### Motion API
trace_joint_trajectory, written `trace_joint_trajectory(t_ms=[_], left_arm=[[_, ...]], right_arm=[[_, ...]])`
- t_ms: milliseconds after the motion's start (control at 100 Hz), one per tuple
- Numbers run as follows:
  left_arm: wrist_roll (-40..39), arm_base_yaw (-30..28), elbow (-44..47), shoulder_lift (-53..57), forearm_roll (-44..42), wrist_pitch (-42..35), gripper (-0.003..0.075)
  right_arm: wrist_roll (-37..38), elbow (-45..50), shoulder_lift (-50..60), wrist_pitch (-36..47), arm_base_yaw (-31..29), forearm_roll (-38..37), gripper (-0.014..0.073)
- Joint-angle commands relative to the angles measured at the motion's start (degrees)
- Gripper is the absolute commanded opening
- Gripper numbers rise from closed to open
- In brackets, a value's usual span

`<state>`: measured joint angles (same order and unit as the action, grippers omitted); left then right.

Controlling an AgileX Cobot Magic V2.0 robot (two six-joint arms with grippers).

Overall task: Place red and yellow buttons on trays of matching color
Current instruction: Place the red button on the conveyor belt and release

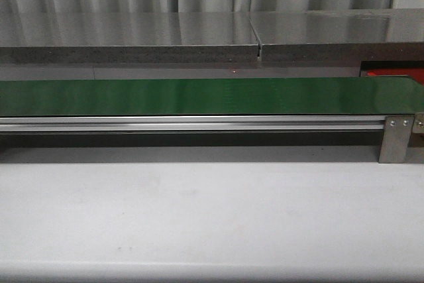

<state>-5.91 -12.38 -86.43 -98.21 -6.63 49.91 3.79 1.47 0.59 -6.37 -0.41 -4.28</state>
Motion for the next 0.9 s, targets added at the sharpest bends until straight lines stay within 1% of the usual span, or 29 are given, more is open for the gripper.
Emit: trace_joint_trajectory(t_ms=[0,230,590,660,710,760,830,860,870,880,890], left_arm=[[0.5,2.0,-4.3,-0.1,-0.1,-1.4,-0.0019],[0.5,5.2,-9.7,-6.6,-0.2,-0.4,-0.0019],[0.6,5.7,-10.6,-10.3,0.5,1.1,-0.0018],[0.7,5.7,-10.6,-10.3,0.5,1.1,-0.0005],[1.0,5.7,-10.6,-10.3,0.6,1.1,0.0031],[1.7,5.7,-10.6,-10.3,1.5,1.2,0.0095],[3.1,5.7,-10.6,-10.3,2.7,1.2,0.0238],[3.7,5.7,-10.6,-10.3,3.3,1.2,0.0330],[3.7,5.7,-10.6,-10.3,3.5,1.2,0.0350],[4.0,5.7,-10.6,-10.3,3.7,1.2,0.0389],[4.2,5.7,-10.6,-10.3,3.9,1.2,0.0409]], right_arm=[[-0.2,-1.0,0.9,4.5,0.0,-0.8,-0.0118],[-0.2,-1.0,0.9,4.5,0.0,-0.8,-0.0118],[-0.2,-1.0,0.9,4.5,0.0,-0.8,-0.0118],[-0.2,-1.0,0.9,4.5,0.0,-0.8,-0.0118],[-0.2,-1.0,0.9,4.5,0.0,-0.8,-0.0118],[-0.2,-1.0,0.9,4.5,0.0,-0.8,-0.0118],[-0.2,-1.0,0.9,4.5,0.0,-0.8,-0.0118],[-0.2,-1.0,0.9,4.5,0.0,-0.8,-0.0118],[-0.2,-1.0,0.9,4.5,0.0,-0.8,-0.0118],[-0.2,-1.0,0.9,4.5,0.0,-0.8,-0.0118],[-0.2,-1.0,0.9,4.5,0.0,-0.8,-0.0118]])
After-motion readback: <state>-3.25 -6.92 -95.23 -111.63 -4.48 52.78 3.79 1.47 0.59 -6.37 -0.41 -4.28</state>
